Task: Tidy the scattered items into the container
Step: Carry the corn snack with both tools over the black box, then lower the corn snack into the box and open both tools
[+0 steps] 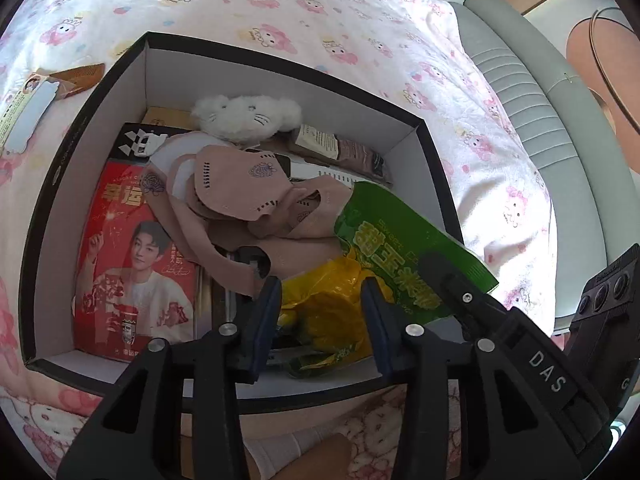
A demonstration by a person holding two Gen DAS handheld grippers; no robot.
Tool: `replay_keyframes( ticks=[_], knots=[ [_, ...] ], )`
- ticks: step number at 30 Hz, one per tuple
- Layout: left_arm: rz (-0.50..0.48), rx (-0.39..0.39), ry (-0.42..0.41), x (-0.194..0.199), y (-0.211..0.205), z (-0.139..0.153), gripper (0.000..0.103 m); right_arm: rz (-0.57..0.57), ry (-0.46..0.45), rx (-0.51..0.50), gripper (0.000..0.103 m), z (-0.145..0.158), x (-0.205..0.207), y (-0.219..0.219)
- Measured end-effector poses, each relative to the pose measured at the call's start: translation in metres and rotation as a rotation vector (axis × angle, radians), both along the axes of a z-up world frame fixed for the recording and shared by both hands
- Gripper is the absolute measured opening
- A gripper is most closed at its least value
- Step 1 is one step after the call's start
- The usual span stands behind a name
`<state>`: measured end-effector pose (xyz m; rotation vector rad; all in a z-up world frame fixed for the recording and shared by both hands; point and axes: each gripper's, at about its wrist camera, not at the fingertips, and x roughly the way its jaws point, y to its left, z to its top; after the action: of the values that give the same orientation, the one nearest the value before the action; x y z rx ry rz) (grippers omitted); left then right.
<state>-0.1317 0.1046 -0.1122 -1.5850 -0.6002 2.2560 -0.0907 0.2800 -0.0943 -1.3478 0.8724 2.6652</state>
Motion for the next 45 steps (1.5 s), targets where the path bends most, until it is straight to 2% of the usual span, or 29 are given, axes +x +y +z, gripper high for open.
replay_keyframes(
  ticks=[3, 7, 14, 16, 18, 19, 22, 26, 27, 31, 34, 38, 41, 43, 45],
  knots=[
    [0.027, 0.03, -0.014, 0.008, -0.005, 0.0, 0.044, -0.002, 0.025, 0.041, 0.018, 0.01, 0.002, 0.0],
    [0.019, -0.025, 0.009, 0.019, -0.002, 0.004, 0.044, -0.034, 0.016, 0.112, 0.018, 0.021, 0.001, 0.011],
    [0.07, -0.061, 0.023, 0.024, -0.015, 0.017, 0.044, 0.049, 0.052, 0.098, 0.018, 0.027, 0.004, 0.015],
    [0.131, -0.064, 0.015, 0.025, -0.026, 0.018, 0.044, 0.074, 0.04, 0.094, 0.018, 0.023, 0.002, 0.012],
    [0.184, -0.025, -0.003, 0.024, -0.038, 0.017, 0.044, 0.075, 0.027, 0.08, 0.018, 0.02, -0.001, 0.012],
    [0.177, 0.011, -0.013, 0.02, -0.039, 0.014, 0.044, 0.071, 0.02, 0.073, 0.018, 0.019, -0.003, 0.012],
    [0.088, 0.084, -0.041, 0.014, -0.031, 0.011, 0.044, 0.06, 0.005, 0.056, 0.018, 0.019, -0.005, 0.016],
    [-0.005, 0.195, -0.1, 0.013, -0.012, 0.004, 0.044, 0.069, 0.032, 0.068, 0.018, 0.031, -0.003, 0.022],
    [-0.009, 0.191, -0.112, 0.012, -0.008, 0.002, 0.044, 0.073, 0.039, 0.064, 0.018, 0.033, -0.003, 0.024],
    [-0.021, 0.075, -0.096, 0.006, 0.008, 0.008, 0.044, 0.068, 0.029, 0.036, 0.018, 0.029, -0.005, 0.03],
    [-0.008, 0.053, -0.129, 0.001, 0.016, 0.004, 0.043, 0.089, 0.008, 0.018, 0.018, 0.022, -0.009, 0.028],
    [-0.032, 0.008, -0.103, -0.007, 0.027, 0.006, 0.043, 0.12, 0.009, 0.012, 0.018, 0.021, -0.01, 0.022],
    [-0.014, -0.03, -0.084, -0.007, 0.017, 0.013, 0.043, 0.112, 0.019, 0.009, 0.018, 0.024, -0.009, 0.026],
    [-0.027, -0.078, -0.044, -0.003, 0.01, 0.024, 0.043, 0.147, 0.01, 0.066, 0.018, 0.029, -0.009, 0.028],
    [-0.031, -0.092, -0.037, -0.002, 0.002, 0.028, 0.043, 0.144, 0.014, 0.178, 0.018, 0.037, -0.006, 0.03]
  ],
)
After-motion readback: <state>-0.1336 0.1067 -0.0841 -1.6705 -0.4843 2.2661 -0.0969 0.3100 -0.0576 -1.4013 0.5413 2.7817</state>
